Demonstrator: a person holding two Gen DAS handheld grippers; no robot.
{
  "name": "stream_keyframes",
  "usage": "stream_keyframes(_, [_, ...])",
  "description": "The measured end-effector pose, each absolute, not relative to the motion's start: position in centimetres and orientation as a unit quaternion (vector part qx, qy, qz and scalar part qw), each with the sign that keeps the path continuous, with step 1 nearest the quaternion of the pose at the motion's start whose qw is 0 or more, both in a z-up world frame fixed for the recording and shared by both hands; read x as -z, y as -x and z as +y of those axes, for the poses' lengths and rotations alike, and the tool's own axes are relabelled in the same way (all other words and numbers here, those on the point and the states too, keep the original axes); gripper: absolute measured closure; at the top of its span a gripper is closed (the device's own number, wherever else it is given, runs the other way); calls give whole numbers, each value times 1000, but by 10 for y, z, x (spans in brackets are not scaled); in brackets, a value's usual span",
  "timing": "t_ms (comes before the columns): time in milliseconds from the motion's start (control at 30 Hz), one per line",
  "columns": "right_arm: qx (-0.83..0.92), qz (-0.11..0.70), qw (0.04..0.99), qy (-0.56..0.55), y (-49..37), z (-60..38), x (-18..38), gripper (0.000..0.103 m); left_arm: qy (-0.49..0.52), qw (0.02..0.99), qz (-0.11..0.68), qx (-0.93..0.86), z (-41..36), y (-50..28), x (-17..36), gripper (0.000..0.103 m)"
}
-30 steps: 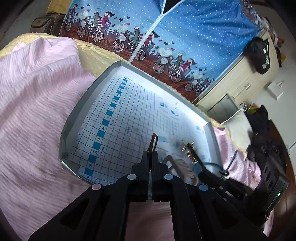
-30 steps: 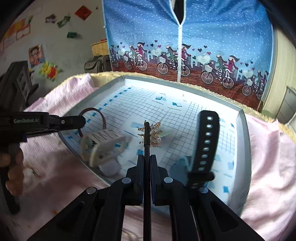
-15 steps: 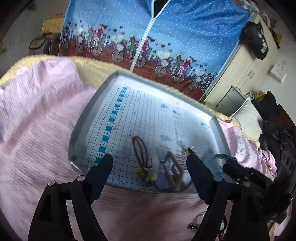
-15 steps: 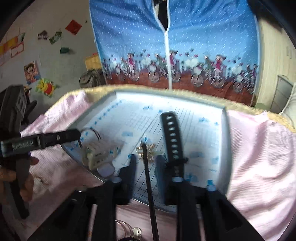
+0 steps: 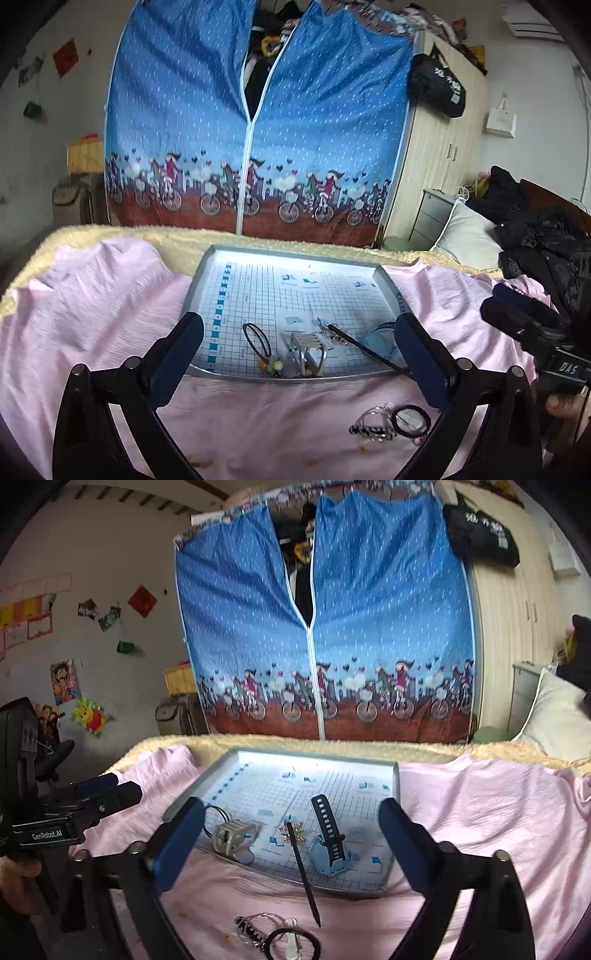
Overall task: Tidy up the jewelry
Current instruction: 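Move both tools back toward the remaining jewelry on the sheet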
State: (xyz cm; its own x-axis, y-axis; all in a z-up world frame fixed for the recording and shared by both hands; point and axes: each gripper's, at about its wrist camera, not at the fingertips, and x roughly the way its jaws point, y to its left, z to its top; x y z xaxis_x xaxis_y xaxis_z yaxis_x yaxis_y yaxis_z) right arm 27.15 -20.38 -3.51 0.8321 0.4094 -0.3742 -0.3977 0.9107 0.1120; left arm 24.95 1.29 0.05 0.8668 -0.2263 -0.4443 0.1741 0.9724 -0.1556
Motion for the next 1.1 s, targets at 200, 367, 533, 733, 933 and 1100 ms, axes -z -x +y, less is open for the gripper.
stream_keyframes(200, [-205, 164, 965, -17, -223, -212, 26, 0, 28, 971, 218, 91, 4, -212, -10, 2])
stream_keyframes(367, [-197, 159, 967, 0, -185, -216, 27, 0, 28, 974, 211, 81, 2, -179, -12, 2])
stream_keyframes(533, [-174, 184, 967, 12, -156, -229, 37, 0, 56, 967, 229, 94, 3, -156, -7, 2])
stream_keyframes(733, [-122, 262, 957, -31, -158, -251, 54, 0, 66, 944, 303, 108, -3, -167, 12, 2])
stream_keyframes(933, [-106, 328, 935, -78, -179, -269, 78, 0, 51, 921, 369, 114, -16, -183, 39, 2])
stream_keyframes(1100, [-117, 403, 903, -91, -204, -268, 106, 0, 39, 895, 425, 126, -20, -198, 64, 2])
